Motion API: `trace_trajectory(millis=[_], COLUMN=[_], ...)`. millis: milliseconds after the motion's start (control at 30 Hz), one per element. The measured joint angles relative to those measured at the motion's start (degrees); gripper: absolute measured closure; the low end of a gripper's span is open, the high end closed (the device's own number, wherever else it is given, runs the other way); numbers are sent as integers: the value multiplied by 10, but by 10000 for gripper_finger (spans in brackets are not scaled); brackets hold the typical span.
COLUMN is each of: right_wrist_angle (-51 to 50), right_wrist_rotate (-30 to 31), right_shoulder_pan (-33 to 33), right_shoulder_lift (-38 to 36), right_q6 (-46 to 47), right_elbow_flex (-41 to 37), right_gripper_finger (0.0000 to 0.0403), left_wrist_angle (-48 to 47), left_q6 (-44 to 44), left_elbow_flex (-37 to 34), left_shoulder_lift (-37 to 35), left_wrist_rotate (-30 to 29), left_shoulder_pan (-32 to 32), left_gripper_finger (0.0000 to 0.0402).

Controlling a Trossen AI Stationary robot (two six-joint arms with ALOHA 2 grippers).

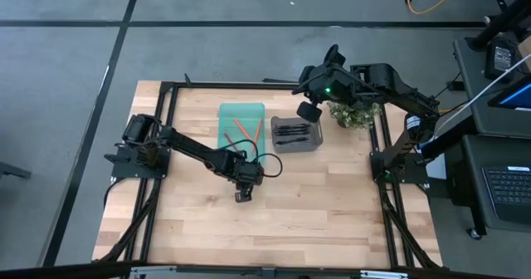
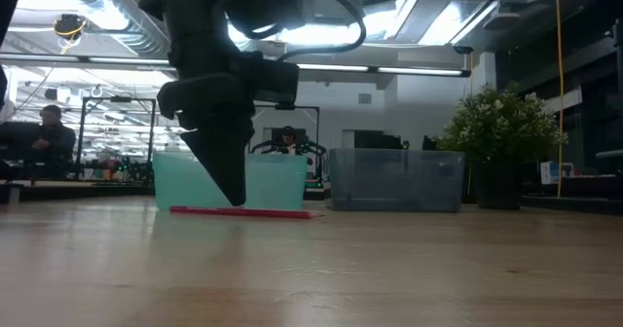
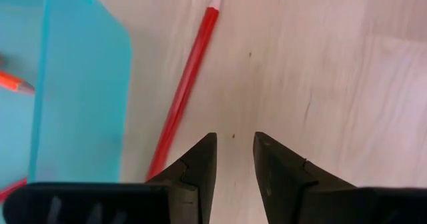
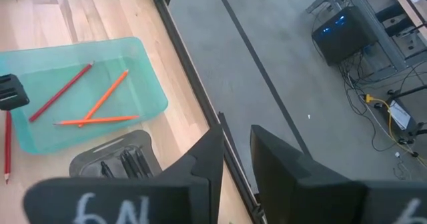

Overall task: Sort pens & pencils
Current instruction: Put the red pencil into the green bin

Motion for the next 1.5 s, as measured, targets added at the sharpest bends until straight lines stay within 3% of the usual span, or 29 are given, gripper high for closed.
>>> trace_trajectory(millis=[867,1500], right_wrist_angle=[16,16], right_wrist_rotate=[0,-5], right_shoulder_pan=[0,0], right_shoulder_lift=[0,0], right_q6=[-15,-15], right_elbow_flex=[0,0], right_gripper_finger=[324,324], left_wrist_angle=[-2,-11], left_q6=[62,72], left_elbow_flex=[22,44], left_shoulder_lift=[1,56], left_wrist_rotate=[5,23], left_shoulder_pan=[38,34], left_gripper_finger=[308,308])
